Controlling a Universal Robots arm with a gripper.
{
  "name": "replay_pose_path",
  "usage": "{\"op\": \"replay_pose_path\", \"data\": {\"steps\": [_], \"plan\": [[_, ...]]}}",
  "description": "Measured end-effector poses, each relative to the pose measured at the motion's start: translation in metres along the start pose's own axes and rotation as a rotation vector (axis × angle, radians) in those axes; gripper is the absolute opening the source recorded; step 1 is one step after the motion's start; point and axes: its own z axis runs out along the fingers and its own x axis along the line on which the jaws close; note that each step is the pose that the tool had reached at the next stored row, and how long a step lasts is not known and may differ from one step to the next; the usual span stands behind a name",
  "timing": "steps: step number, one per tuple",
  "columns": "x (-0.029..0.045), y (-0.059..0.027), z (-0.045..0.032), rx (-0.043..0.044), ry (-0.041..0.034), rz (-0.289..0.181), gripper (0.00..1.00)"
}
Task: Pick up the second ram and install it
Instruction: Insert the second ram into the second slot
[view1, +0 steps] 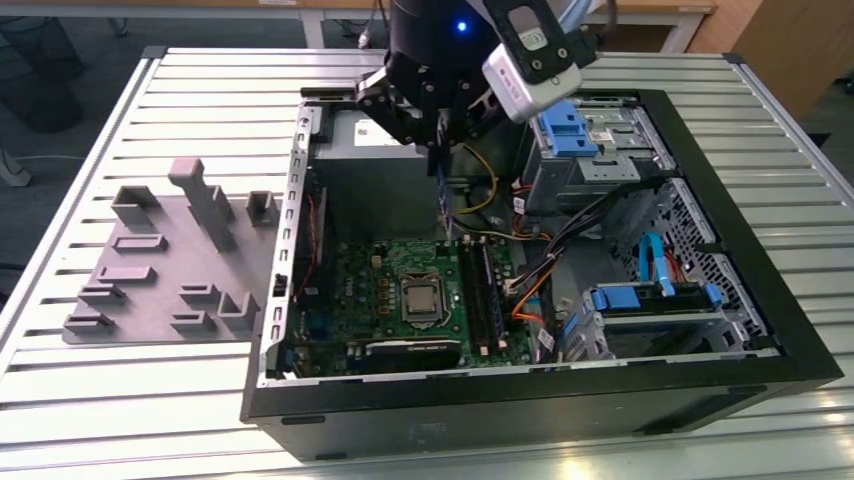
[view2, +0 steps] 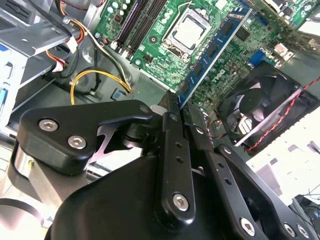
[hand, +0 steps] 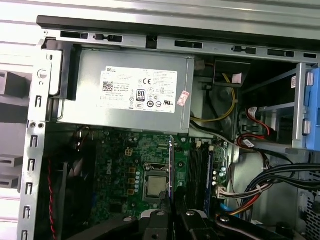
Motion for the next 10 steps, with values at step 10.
{"op": "replay_pose_path", "data": {"steps": [10], "plan": [[-0.0059, -0.0025, 0.0173, 0.0000, -0.0001, 0.002, 0.14]]}}
